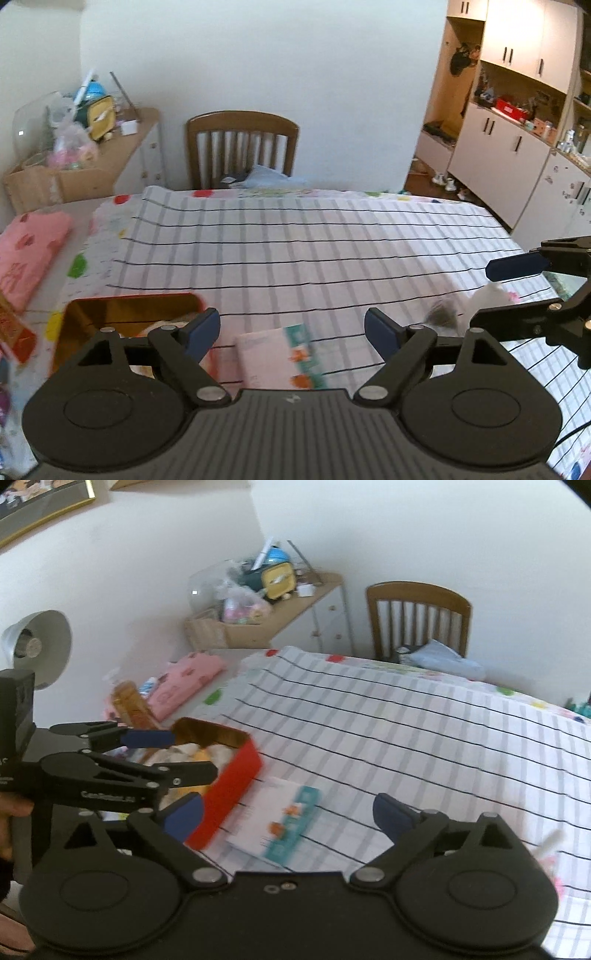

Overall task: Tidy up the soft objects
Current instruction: 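Move both tools over the tea bag and pink sachet on the table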

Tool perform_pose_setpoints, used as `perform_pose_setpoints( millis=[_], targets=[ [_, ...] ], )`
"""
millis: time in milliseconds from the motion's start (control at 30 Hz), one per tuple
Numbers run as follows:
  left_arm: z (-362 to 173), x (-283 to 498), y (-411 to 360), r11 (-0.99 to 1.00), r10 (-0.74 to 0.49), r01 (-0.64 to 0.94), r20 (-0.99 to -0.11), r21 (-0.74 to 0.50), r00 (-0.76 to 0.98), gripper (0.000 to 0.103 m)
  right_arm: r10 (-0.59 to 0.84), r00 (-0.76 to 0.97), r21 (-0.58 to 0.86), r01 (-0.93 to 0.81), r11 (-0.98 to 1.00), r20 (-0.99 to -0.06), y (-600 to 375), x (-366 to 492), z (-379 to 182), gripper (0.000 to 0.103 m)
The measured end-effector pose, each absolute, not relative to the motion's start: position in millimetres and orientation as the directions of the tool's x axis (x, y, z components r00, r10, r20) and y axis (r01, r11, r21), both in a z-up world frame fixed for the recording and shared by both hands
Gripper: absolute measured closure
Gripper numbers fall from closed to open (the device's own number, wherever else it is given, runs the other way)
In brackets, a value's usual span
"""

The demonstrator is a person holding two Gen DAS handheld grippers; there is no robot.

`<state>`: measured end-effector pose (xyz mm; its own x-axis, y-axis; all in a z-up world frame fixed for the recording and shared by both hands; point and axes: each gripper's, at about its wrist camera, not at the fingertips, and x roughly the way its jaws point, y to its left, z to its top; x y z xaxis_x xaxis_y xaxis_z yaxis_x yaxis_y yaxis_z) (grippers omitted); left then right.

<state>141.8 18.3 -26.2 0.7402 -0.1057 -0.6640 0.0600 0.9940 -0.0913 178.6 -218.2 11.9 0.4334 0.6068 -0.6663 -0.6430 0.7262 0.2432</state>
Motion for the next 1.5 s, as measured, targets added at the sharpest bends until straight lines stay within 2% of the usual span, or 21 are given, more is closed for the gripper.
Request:
perform_pose_setpoints(
  millis=[467, 767, 1000, 1200, 1500],
  targets=[
    [-52.9, 181.6, -75.9, 0.984, -0.165, 0.17, -0.677, -0.059, 0.717, 0.017, 0.485, 0.415, 0.082, -0.689, 0.72, -0.77, -297.7, 231.5, 0.3, 0.002],
    [-82.9, 200.9, -114.3, 0.972, -0.206, 0.225, -0.709, -0.068, 0.674, 0.017, 0.406, 0.317, -0.01, -0.798, 0.603, -0.857, -304.0, 267.3, -24.0, 0.005],
    [-104.0, 214.1, -132.4, 0.965, -0.224, 0.254, -0.721, -0.069, 0.655, 0.017, 0.341, 0.211, -0.014, -0.866, 0.499, -0.916, -295.9, 287.8, -50.1, 0.013],
    [-127.7, 227.0, -145.8, 0.959, -0.22, 0.278, -0.748, -0.05, 0.626, 0.017, 0.337, 0.12, 0.057, -0.881, 0.47, -0.934, -291.6, 309.2, -67.3, 0.018],
    [-152.8, 246.9, -154.5, 0.948, -0.248, 0.312, -0.77, -0.067, 0.587, 0.017, 0.289, 0.048, 0.078, -0.91, 0.408, -0.956, -278.0, 324.6, -96.4, 0.02]
  ],
)
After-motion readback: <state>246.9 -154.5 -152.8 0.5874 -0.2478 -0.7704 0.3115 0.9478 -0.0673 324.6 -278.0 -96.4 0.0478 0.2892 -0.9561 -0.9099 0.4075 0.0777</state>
